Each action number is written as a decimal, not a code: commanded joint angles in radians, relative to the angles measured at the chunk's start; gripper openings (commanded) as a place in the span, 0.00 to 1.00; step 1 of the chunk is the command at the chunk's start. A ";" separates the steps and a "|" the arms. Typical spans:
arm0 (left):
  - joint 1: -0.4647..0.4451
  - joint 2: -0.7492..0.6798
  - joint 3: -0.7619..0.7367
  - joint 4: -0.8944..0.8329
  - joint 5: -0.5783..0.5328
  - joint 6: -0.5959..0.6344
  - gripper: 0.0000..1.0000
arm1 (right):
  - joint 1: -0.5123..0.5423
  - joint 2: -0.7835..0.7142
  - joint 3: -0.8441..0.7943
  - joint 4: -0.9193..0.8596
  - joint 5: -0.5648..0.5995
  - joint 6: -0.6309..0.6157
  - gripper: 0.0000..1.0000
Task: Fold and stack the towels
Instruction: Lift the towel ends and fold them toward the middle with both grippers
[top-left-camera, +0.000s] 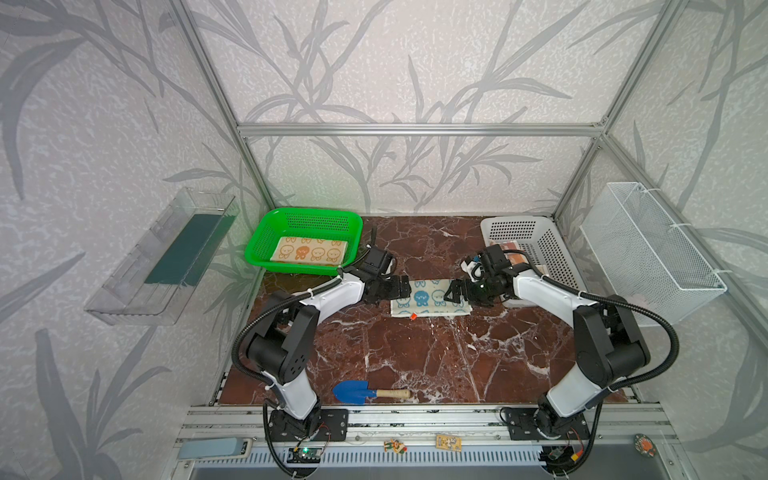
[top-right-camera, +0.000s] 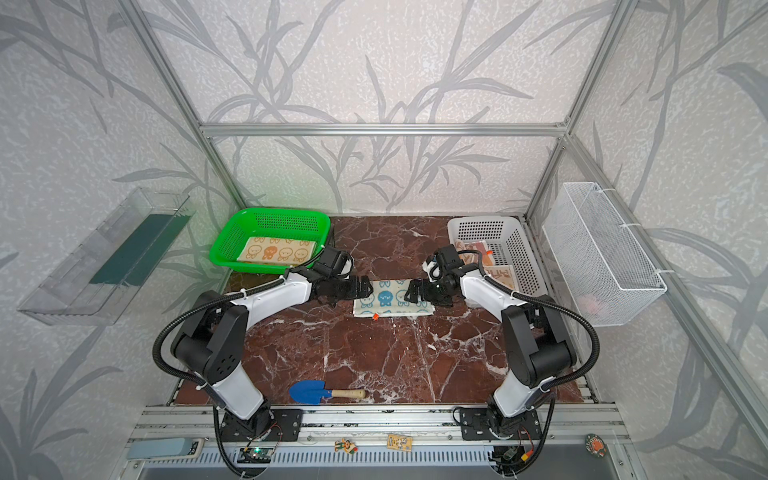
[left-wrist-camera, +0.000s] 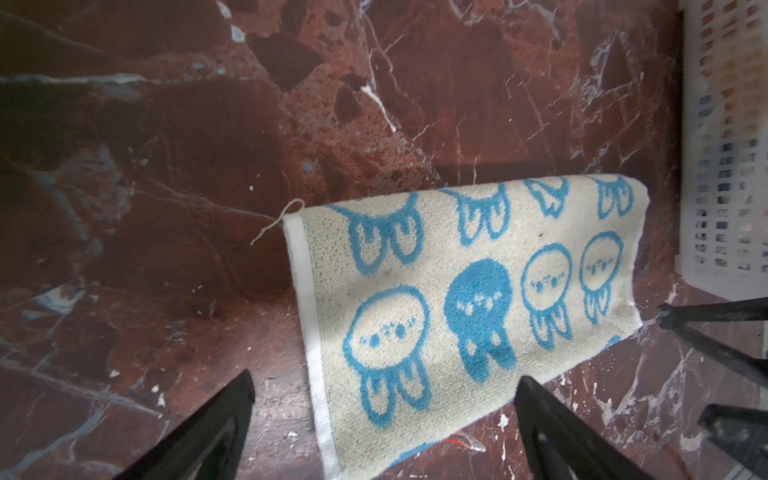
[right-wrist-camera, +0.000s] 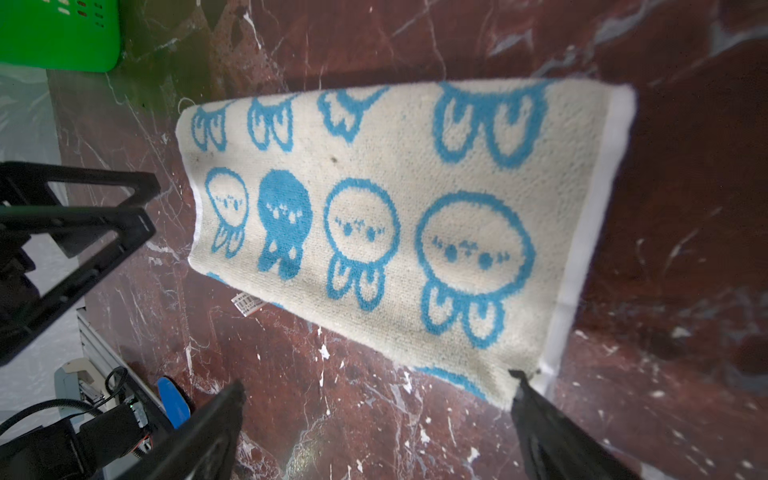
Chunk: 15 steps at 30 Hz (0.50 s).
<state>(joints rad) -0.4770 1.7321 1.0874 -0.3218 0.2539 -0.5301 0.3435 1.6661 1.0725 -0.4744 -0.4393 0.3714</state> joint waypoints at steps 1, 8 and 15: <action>-0.001 0.054 0.045 -0.090 -0.005 0.034 0.99 | -0.008 0.035 0.052 -0.080 0.050 -0.024 0.99; -0.002 0.115 0.084 -0.116 0.029 0.029 0.99 | -0.007 0.127 0.105 -0.117 0.118 -0.049 0.99; -0.012 0.192 0.148 -0.194 0.038 0.063 0.89 | 0.017 0.180 0.065 -0.036 0.079 -0.003 0.99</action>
<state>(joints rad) -0.4808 1.8957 1.2259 -0.4496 0.2863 -0.4896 0.3470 1.8286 1.1500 -0.5373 -0.3489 0.3496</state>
